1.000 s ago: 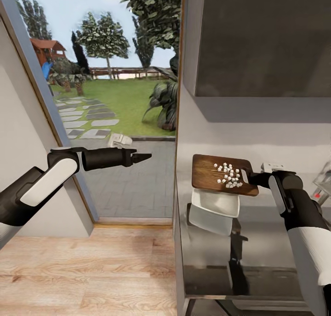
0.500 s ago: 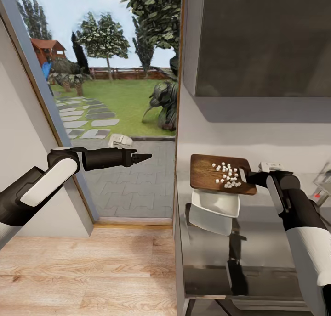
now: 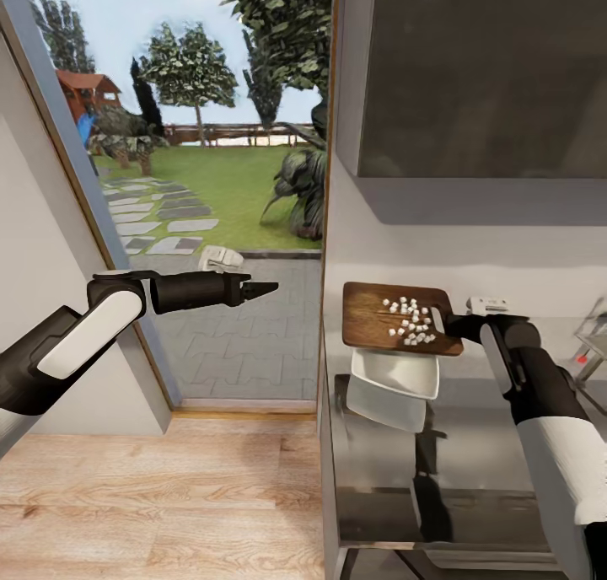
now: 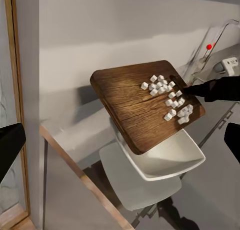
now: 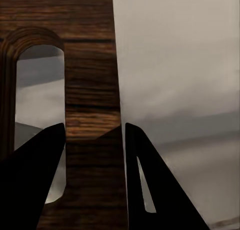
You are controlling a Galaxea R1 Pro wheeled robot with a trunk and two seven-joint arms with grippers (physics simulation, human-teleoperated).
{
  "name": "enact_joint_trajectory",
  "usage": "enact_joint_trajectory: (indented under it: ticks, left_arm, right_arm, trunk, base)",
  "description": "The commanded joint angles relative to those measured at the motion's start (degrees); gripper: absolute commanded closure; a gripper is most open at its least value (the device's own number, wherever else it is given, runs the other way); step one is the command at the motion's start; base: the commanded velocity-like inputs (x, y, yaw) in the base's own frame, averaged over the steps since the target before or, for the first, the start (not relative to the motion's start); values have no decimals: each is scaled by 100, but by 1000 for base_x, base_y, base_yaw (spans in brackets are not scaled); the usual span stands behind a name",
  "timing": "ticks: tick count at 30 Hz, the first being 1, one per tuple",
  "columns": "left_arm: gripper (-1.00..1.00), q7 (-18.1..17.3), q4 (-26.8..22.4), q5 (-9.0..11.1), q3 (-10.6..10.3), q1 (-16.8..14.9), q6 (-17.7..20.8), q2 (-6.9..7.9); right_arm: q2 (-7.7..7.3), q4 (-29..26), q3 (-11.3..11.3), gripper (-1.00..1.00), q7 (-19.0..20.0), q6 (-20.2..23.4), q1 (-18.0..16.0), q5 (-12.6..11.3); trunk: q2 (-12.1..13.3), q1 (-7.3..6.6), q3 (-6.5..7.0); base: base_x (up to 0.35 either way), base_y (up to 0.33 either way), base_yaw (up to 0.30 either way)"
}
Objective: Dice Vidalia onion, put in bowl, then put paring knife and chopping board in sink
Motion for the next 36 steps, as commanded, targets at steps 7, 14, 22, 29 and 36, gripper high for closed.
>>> enact_joint_trajectory:
  ticks: [7,14,22,29,36]
  left_arm:
    - [-100,-15,0,-5,-7,-8,9,4]
    - [-100,-15,0,-5,-7,-8,9,4]
    - [-100,-15,0,-5,-7,-8,9,4]
    - [-100,-15,0,-5,-7,-8,9,4]
    - [-100,-15,0,-4,-6,-8,9,3]
  right_arm:
    - [16,37,-4,100,-16,-182,-3,-32]
    - [18,155,-3,100,-16,-297,-3,-32]
    - [18,287,-3,100,-16,-666,0,-32]
    - [18,405,-3,100,-16,-792,-2,-32]
    - [18,467,-3,100,-16,-951,3,-32]
  trunk:
    - [-7,2,-9]
    - [-7,2,-9]
    - [-7,2,-9]
    - [-7,2,-9]
    - [-7,2,-9]
  base:
    - [0,0,0]
    - [0,0,0]
    - [0,0,0]
    - [0,0,0]
    - [0,0,0]
